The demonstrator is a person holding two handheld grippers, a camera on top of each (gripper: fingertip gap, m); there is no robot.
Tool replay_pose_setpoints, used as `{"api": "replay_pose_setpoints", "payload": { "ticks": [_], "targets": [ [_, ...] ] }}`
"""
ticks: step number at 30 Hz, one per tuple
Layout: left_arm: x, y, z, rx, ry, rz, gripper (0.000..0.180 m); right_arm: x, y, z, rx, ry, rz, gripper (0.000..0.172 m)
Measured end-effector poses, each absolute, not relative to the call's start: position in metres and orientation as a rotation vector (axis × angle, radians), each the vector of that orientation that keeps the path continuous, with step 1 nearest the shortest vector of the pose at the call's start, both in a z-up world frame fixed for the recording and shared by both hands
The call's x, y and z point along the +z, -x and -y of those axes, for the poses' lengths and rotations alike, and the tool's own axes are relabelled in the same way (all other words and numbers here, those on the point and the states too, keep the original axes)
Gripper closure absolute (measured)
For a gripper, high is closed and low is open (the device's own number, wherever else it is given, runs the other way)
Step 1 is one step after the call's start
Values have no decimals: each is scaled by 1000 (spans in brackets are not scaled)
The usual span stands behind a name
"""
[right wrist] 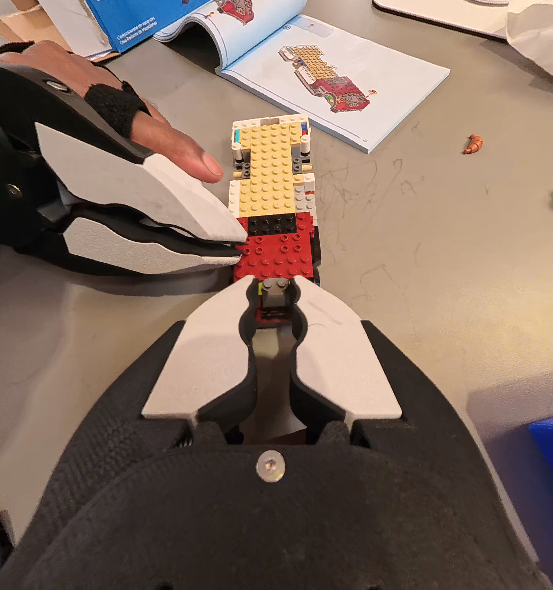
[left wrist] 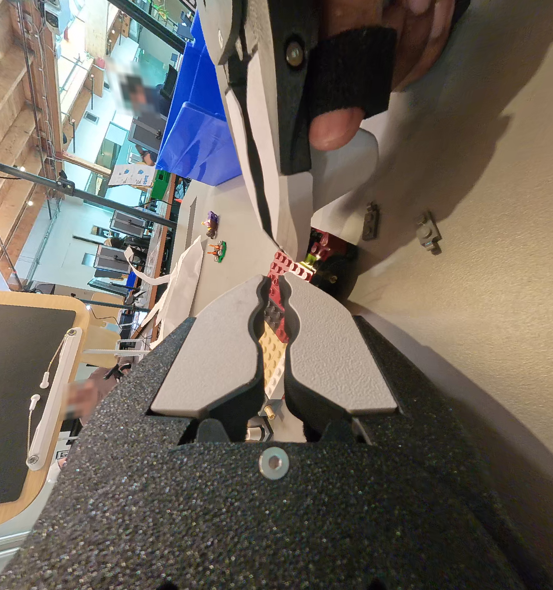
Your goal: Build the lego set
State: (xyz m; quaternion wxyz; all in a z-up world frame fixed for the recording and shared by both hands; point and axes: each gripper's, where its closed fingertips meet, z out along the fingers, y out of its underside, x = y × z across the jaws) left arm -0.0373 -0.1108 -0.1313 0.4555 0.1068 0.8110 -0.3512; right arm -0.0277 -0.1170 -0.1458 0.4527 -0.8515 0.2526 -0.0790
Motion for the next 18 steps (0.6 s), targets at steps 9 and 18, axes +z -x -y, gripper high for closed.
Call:
{"api": "replay_pose_setpoints", "payload": {
  "ticks": [9, 18],
  "targets": [
    [-133, 37, 111, -861, -265, -2008, 174, -134, 33, 123, -280, 2093, -402, 144],
    [-133, 36, 110, -855, -270, -2008, 174, -140, 48, 119, -251, 2148, -264, 142]
  ]
}}
